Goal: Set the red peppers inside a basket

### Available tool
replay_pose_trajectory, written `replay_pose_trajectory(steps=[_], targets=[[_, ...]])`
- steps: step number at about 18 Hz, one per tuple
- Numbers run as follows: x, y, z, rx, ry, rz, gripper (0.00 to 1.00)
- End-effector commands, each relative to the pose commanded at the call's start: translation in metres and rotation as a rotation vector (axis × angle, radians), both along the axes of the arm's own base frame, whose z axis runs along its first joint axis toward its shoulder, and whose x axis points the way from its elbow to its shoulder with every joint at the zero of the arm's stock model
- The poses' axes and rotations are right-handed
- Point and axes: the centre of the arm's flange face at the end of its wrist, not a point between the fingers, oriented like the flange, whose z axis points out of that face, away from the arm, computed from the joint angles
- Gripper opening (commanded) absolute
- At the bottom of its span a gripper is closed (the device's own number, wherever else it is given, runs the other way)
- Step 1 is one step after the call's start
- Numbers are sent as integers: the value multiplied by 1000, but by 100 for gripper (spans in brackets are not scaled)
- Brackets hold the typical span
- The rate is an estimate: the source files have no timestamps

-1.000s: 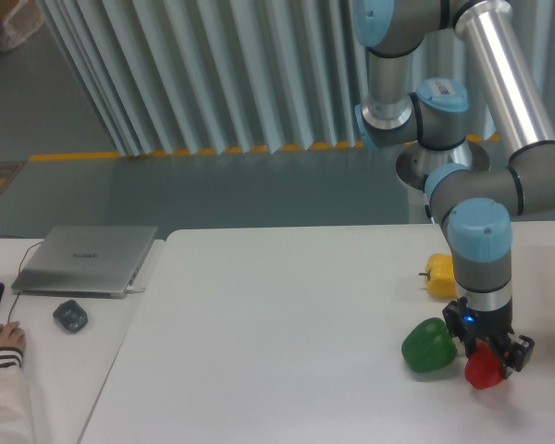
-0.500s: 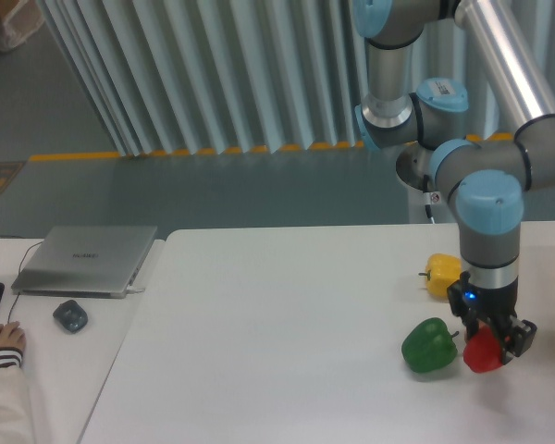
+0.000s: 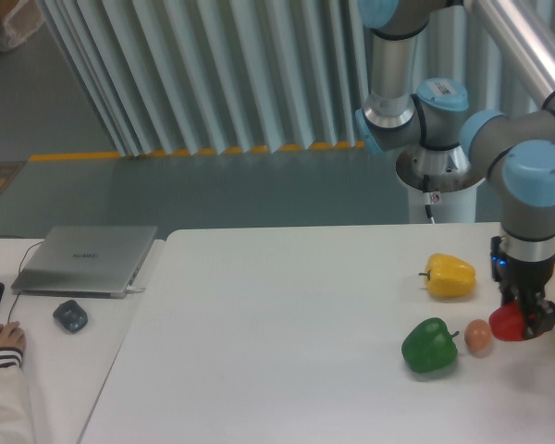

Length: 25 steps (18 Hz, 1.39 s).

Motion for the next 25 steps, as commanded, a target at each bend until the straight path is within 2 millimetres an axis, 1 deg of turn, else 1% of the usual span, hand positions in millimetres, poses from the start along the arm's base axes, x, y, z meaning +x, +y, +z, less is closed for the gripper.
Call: replay_pose_trajectory(steps=[3,4,5,6,7,8,9,11,12,13,14,16,18,19,20,21,22,23,24,25], targets=[[-23,-36,-5,-17,-52,-61,44],[-26,-43,-4,-19,-56,-72,44],[-27,-47,1,-16,-51,-88,44],[-24,-52,6,-21,-64,-104,44],[-17,-56,10,-34,-90,-107,45],[-15,-61,11,-40,-105,-113,45],[-20,-70,11,-40,-113,-134,44],[-30,-84,9,-45,-113,-235,44],[-40,-99,9,-70,-116,-310,44],[-46,-106,9,-89,-110,-370,44],[-49,-109,8,-101,-110,-426,44],[-57,-120,7,-116,-109,-477,44],[-63,-123,2,-115,-110,-520,44],[-72,-134,-1,-105,-116,-569,44],[-76,-137,-4,-101,-117,-619,44],[-79,-138,-4,-107,-102,-659,45],[-85,-140,-3,-155,-71,-696,45],[-85,-140,-3,-234,-67,-733,45],[-81,-134,-5,-267,-69,-756,46],[-82,-133,-5,-270,-62,-759,50]])
